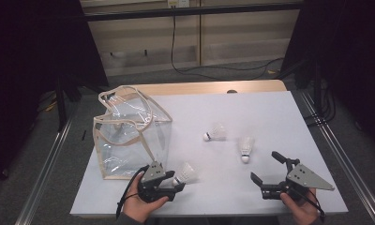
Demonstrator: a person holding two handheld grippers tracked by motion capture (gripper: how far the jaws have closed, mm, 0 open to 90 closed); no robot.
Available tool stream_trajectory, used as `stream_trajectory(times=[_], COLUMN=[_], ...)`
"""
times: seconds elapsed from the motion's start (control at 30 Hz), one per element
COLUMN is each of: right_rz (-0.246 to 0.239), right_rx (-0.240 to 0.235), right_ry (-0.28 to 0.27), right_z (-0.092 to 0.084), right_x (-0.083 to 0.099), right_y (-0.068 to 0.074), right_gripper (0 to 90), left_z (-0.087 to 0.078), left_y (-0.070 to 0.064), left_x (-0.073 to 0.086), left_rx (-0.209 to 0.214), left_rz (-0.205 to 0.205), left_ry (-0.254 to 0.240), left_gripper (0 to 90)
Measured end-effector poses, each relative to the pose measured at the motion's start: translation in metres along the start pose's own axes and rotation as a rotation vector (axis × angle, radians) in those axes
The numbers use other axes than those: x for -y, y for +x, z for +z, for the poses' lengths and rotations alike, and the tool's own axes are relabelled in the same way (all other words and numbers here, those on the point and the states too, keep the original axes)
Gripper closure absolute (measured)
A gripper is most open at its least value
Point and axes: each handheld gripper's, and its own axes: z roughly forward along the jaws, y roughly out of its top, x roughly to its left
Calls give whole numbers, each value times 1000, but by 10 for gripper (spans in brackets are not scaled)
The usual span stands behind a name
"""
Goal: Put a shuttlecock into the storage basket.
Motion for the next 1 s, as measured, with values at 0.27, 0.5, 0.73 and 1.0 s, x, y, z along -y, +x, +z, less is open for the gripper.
stream_trajectory(times=[0.27,0.5,0.73,1.0], right_rz=[-3,-2,2,-8], right_rx=[-1,1,-1,-8], right_ry=[-1,0,-1,1], right_z=[0,0,0,1], right_x=[0,0,0,0], right_y=[0,-1,-1,-1], right_gripper=[0,0,0,0], left_z=[5,9,12,14], left_y=[1,3,3,4], left_x=[1,1,1,2], left_rx=[-7,-18,-16,-13], left_rz=[-24,-23,-29,-43], left_ry=[39,68,89,101], left_gripper=[518,558,585,608])
